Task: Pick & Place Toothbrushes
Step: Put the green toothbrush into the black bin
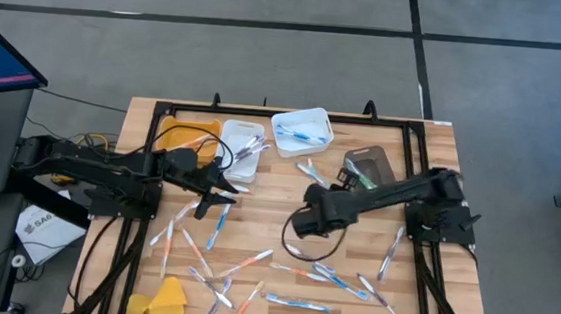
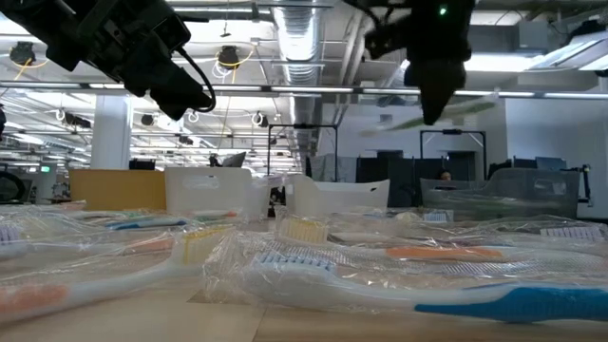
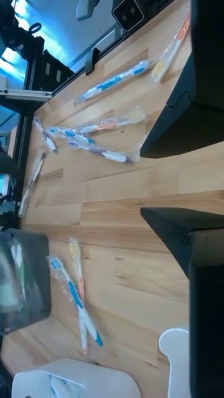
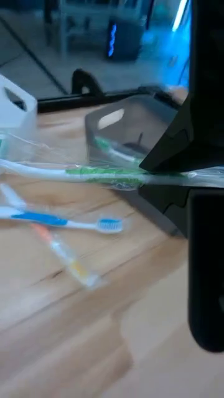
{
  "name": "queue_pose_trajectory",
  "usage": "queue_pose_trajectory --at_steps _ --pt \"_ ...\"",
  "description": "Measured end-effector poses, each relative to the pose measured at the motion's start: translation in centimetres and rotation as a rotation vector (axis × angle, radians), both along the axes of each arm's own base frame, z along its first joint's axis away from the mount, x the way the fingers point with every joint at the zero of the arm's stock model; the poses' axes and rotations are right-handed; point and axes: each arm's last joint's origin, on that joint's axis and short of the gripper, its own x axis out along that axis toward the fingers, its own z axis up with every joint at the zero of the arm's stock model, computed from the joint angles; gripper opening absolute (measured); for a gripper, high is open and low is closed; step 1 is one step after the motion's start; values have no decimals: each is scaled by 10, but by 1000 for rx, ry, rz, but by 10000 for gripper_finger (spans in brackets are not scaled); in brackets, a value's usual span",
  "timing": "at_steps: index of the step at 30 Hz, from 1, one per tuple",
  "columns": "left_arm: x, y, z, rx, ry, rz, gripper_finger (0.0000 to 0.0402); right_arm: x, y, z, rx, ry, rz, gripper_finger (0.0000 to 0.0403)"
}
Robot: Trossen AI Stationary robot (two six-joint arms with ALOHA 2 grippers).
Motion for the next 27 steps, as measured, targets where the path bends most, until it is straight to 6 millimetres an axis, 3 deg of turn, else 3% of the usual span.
queue_pose_trajectory --at_steps 7,14,20,27 --pt "0 0 0 4 4 -2 131 -55 -12 19 -60 -139 -119 10" --pt "0 0 -1 6 6 -3 131 -108 -28 1 -1 -378 -170 10" --pt "0 0 0 7 -1 -2 131 -123 -39 -23 54 -529 -137 12" --pt "0 1 1 8 -12 1 131 -128 -50 -29 30 -452 -100 11"
